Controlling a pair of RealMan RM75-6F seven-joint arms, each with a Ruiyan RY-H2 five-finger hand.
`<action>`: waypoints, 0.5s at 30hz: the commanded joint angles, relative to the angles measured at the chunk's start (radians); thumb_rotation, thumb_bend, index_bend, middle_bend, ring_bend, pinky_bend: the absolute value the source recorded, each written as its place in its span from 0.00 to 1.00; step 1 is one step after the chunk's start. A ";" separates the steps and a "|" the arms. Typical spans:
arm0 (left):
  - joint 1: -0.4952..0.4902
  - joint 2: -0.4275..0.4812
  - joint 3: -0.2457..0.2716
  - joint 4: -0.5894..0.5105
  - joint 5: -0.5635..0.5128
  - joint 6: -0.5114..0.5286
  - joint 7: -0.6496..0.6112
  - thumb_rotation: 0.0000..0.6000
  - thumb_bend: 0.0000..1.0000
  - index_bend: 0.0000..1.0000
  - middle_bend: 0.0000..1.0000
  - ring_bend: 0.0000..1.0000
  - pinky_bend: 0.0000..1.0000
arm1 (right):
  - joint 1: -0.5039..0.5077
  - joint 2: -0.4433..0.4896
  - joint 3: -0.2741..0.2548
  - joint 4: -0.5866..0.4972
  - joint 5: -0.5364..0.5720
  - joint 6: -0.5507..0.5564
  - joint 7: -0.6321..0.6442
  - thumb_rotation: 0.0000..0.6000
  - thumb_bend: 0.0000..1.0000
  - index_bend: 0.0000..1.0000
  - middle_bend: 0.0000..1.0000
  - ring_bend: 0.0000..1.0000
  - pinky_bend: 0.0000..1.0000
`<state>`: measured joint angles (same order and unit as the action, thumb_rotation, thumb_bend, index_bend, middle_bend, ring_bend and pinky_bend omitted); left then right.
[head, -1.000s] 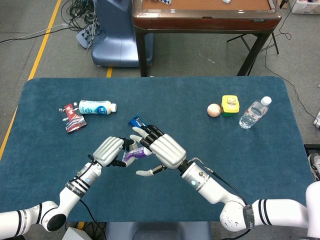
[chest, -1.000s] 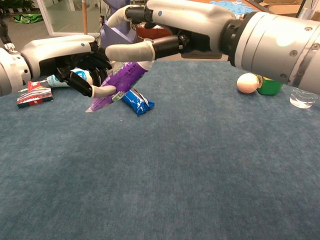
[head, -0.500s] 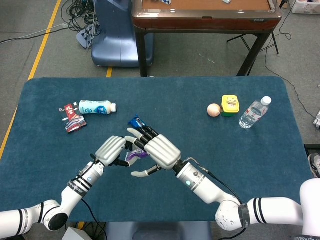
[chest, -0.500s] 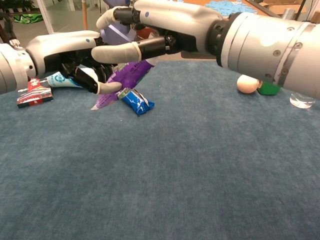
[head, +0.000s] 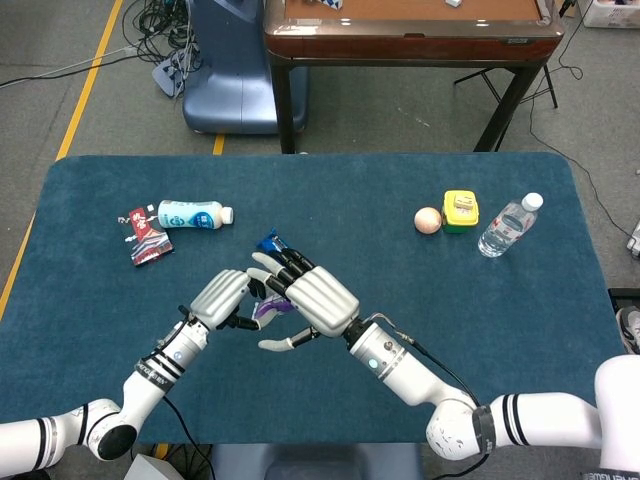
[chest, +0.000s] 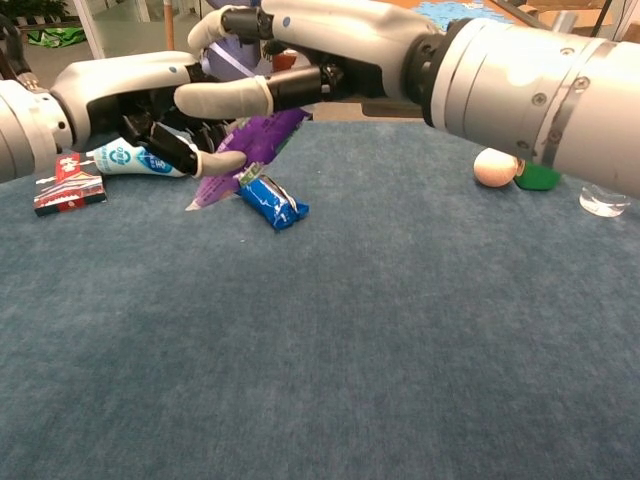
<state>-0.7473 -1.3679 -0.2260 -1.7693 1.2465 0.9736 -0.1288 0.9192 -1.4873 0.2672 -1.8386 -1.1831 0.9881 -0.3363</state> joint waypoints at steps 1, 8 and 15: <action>0.004 -0.007 0.000 0.011 0.019 0.013 -0.010 1.00 0.47 0.62 0.73 0.47 0.44 | 0.004 -0.005 0.002 0.006 0.007 -0.006 0.007 0.34 0.05 0.00 0.00 0.00 0.00; 0.013 -0.025 0.003 0.031 0.056 0.043 -0.034 1.00 0.47 0.63 0.73 0.47 0.44 | 0.013 -0.023 0.008 0.022 0.009 -0.005 0.026 0.35 0.05 0.00 0.00 0.00 0.00; 0.022 -0.037 -0.002 0.047 0.081 0.067 -0.081 1.00 0.47 0.63 0.73 0.47 0.44 | 0.005 -0.030 0.012 0.024 -0.004 0.013 0.059 0.35 0.06 0.00 0.00 0.00 0.00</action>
<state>-0.7279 -1.4030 -0.2264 -1.7262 1.3226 1.0349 -0.2027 0.9263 -1.5170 0.2793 -1.8151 -1.1871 0.9995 -0.2816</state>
